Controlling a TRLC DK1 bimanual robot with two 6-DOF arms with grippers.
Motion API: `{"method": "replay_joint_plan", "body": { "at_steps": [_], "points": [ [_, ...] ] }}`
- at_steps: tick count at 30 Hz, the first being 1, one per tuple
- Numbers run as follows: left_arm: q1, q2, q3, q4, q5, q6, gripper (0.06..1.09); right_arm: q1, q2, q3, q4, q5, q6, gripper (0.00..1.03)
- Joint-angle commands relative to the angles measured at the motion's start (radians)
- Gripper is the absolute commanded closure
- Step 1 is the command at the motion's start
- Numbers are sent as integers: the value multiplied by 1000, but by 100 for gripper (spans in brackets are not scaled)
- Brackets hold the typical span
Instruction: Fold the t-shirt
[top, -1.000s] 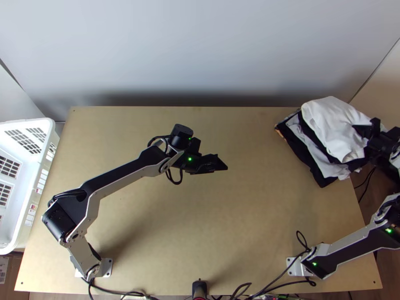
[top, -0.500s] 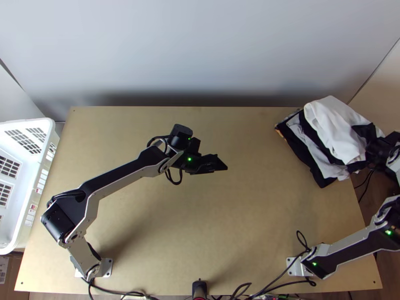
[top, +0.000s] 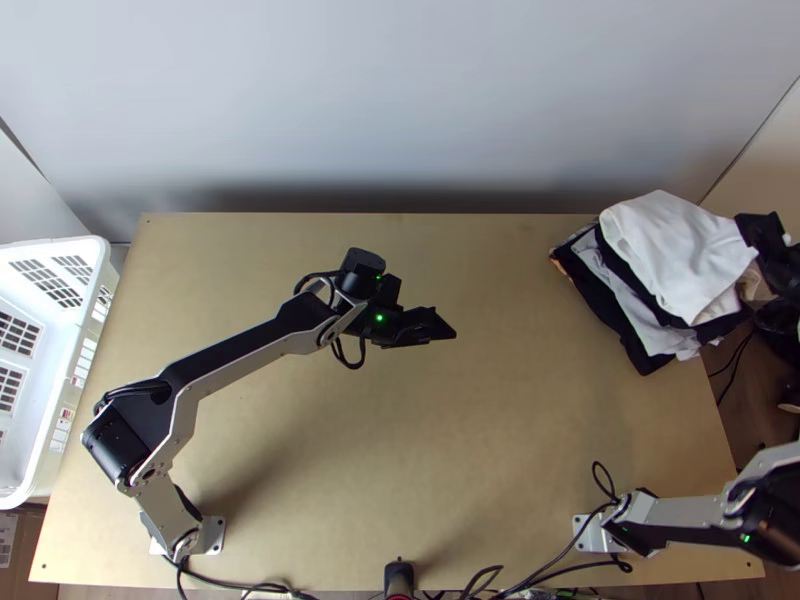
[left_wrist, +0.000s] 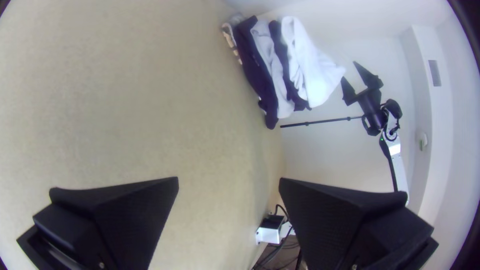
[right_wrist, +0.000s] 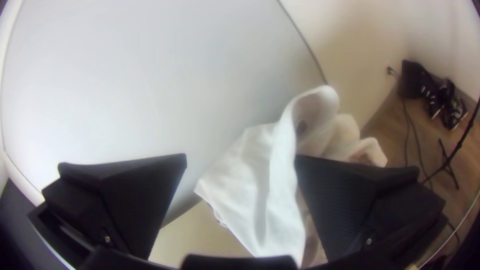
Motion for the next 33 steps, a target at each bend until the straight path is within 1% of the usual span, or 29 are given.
{"method": "replay_joint_plan", "body": {
  "at_steps": [1,4,7,11,13,15,16,18,20,21,22,24,27,29,33],
  "points": [
    [0,1,-4,3,1,-6,11,57,-106,12,-15,81,-78,5],
    [0,-2,-4,3,1,-6,11,67,-108,9,-16,87,-75,5],
    [7,-3,-4,3,1,-6,11,79,-106,21,-15,115,-76,5],
    [10,-6,-8,3,1,-6,11,107,-101,49,-13,117,-26,5],
    [10,-5,-10,3,1,-8,11,156,-72,52,19,117,-10,5],
    [7,-5,-7,4,1,-8,11,197,-23,49,79,127,-26,5],
    [3,-3,-4,6,1,-8,11,235,6,49,109,176,-55,5],
    [2,-5,4,6,-1,-11,11,306,64,46,159,316,-173,5],
    [3,-11,4,6,-4,-11,11,367,90,7,232,411,-276,5],
    [7,-14,4,4,-4,-11,11,401,95,-42,309,460,-343,5],
    [11,-15,4,4,-4,-11,11,429,93,-89,384,489,-389,5],
    [20,-18,1,4,-4,-11,11,478,92,-191,550,548,-458,5],
    [31,-22,-4,4,-4,-9,11,535,113,-280,694,644,-530,5],
    [37,-25,-8,4,-4,-11,11,544,155,-309,783,718,-566,5],
    [45,-28,-17,4,-4,-9,11,527,221,-296,864,788,-569,5]
  ]
}}
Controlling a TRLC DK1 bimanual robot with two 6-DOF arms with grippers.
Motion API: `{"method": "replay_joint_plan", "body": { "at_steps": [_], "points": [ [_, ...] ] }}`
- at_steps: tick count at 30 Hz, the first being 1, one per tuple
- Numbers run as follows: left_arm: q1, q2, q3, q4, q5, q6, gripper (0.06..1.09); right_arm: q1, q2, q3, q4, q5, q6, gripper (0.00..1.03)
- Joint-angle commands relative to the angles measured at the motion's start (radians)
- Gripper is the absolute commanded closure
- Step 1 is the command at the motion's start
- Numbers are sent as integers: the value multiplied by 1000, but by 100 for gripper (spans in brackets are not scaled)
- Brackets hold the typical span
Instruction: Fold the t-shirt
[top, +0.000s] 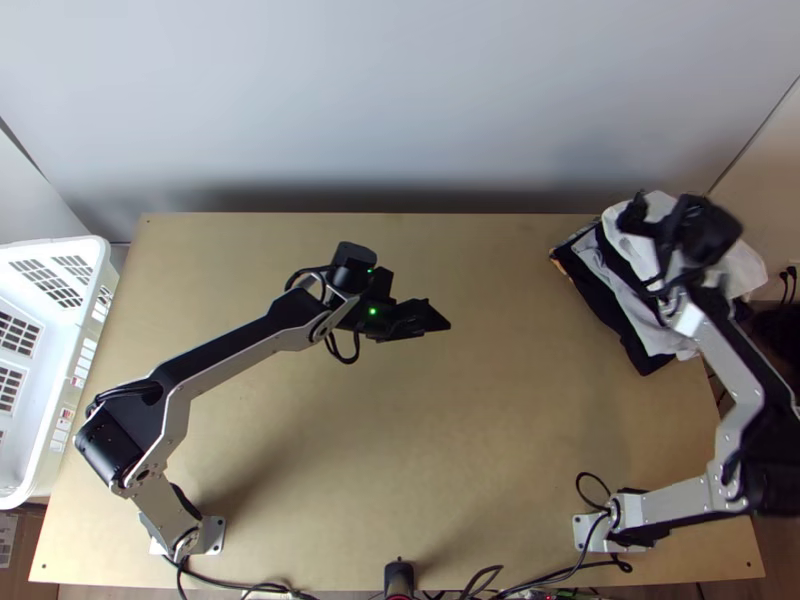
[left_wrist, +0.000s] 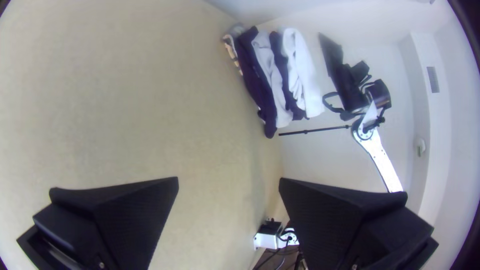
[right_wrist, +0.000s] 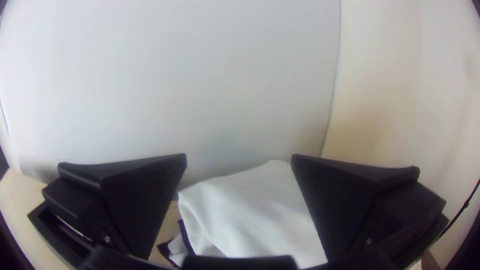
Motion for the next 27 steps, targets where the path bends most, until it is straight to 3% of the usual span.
{"method": "replay_joint_plan", "body": {
  "at_steps": [1,7,14,27],
  "points": [
    [19,-7,-13,-1,0,2,11,35,100,-58,223,168,-85,5],
    [24,-5,-13,2,0,8,11,-33,194,28,267,226,-105,5],
    [25,-1,-4,4,0,8,11,-90,321,97,269,232,-91,5],
    [25,6,-10,4,0,2,11,-19,369,-146,267,179,-10,7]
  ]
}}
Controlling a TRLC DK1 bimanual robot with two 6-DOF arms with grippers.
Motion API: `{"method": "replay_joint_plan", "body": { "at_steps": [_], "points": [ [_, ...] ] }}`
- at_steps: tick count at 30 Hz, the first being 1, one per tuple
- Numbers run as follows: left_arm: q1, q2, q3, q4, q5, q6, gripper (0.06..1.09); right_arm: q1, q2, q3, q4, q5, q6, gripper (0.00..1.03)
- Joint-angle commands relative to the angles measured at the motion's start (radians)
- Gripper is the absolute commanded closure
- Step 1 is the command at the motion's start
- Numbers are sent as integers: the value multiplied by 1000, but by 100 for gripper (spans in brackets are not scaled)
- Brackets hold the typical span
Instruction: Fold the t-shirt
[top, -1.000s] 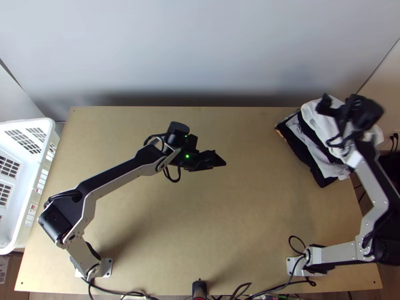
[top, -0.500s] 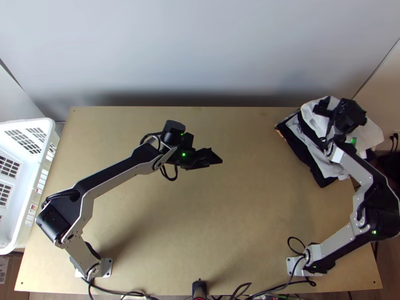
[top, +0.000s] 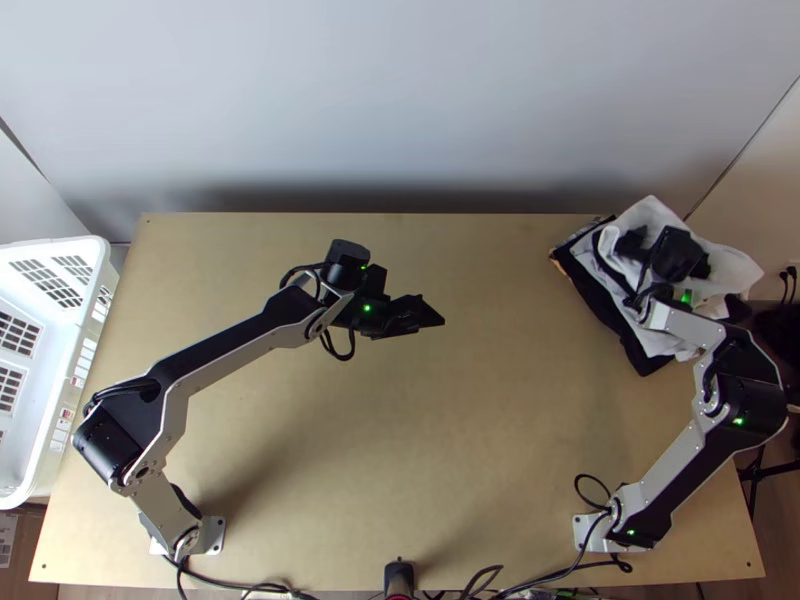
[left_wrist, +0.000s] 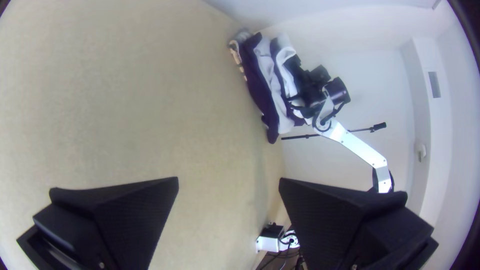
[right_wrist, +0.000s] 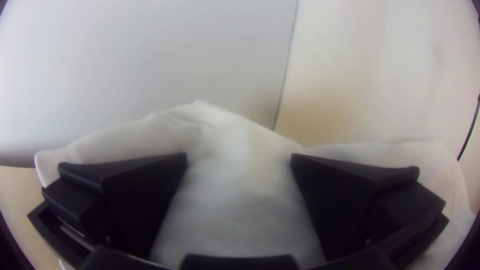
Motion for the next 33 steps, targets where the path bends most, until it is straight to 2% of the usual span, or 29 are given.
{"method": "replay_joint_plan", "body": {
  "at_steps": [1,15,19,21,25,28,33],
  "points": [
    [-2,7,-1,2,0,-2,11,45,3,-107,-23,-29,44,7],
    [-7,18,12,3,2,-8,11,54,-23,-120,-23,-29,41,6],
    [-5,14,12,3,0,-9,11,54,-112,-87,-34,-29,44,6],
    [-5,14,10,3,2,-9,11,56,-166,-55,-60,-32,41,6],
    [-7,14,7,3,2,-6,11,56,-269,60,-256,-35,56,6],
    [-12,15,7,3,2,-6,11,50,-319,115,-352,-35,65,6],
    [-12,15,6,3,2,-5,11,-5,-399,124,-382,-35,44,6]
  ]
}}
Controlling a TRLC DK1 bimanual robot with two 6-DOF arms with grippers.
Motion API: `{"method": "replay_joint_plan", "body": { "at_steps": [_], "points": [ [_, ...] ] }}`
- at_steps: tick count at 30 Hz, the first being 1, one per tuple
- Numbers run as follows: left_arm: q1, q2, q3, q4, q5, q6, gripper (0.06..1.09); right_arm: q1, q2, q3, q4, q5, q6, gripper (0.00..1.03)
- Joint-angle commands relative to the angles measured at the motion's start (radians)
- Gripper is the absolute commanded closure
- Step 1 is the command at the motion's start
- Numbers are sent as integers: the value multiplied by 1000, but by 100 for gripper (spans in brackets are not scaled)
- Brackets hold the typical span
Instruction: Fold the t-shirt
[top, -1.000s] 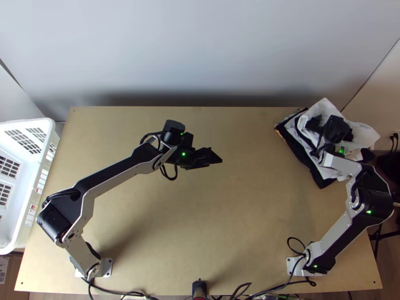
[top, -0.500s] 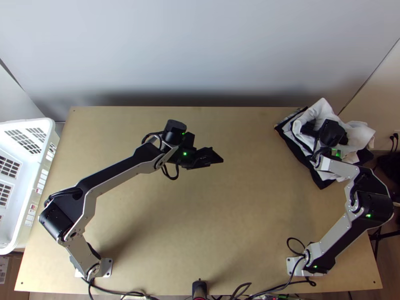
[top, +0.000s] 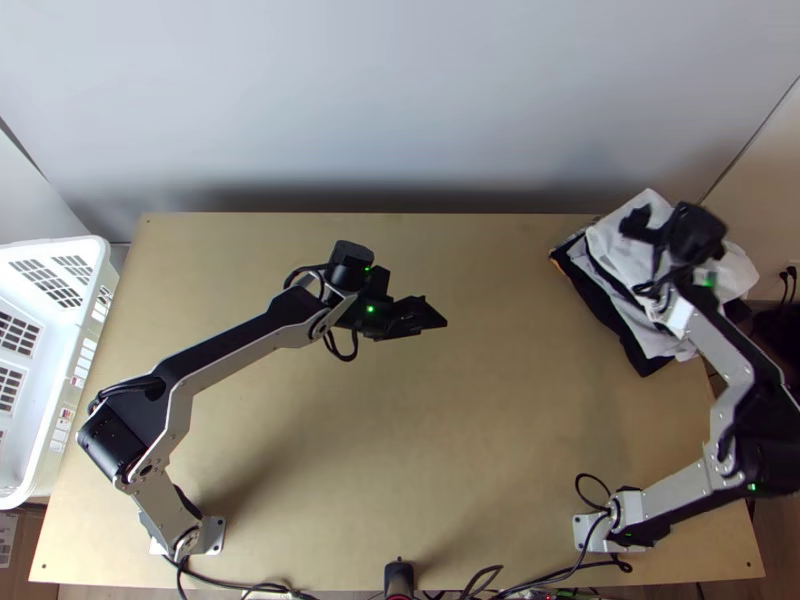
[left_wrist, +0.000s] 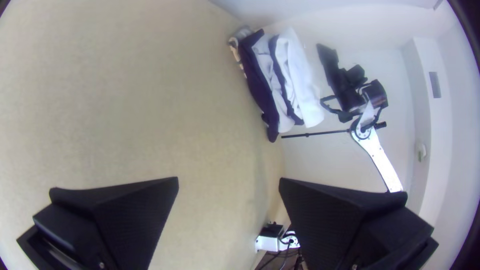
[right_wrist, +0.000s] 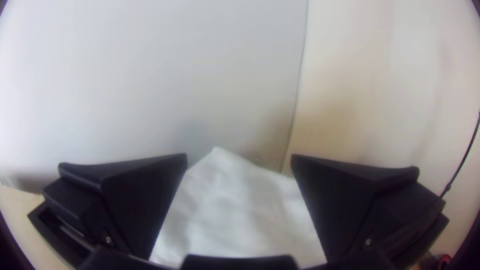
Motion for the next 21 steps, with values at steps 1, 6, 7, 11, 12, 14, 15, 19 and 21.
{"method": "replay_joint_plan", "body": {
  "at_steps": [1,6,7,11,12,14,15,19,21],
  "points": [
    [-1,-1,-2,0,-1,4,11,-69,-123,40,-72,5,-26,6],
    [5,-6,-10,0,-1,4,11,-173,-193,-89,-65,5,-46,6],
    [5,-6,-11,0,-1,6,11,-185,-202,-124,-57,3,-49,6],
    [-1,2,-5,0,-1,10,11,-210,-193,-266,58,-29,-44,6],
    [-3,3,0,0,-1,10,11,-210,-176,-297,102,-36,-37,6],
    [-7,11,10,1,-1,9,11,-199,-135,-334,142,-36,-32,6],
    [-9,14,16,1,-1,7,11,-193,-112,-349,161,-35,-30,6],
    [-9,16,26,0,-1,6,11,-192,-31,-401,253,-35,8,6],
    [-6,16,23,0,-1,6,11,-192,-9,-415,274,-35,12,6]
  ]
}}
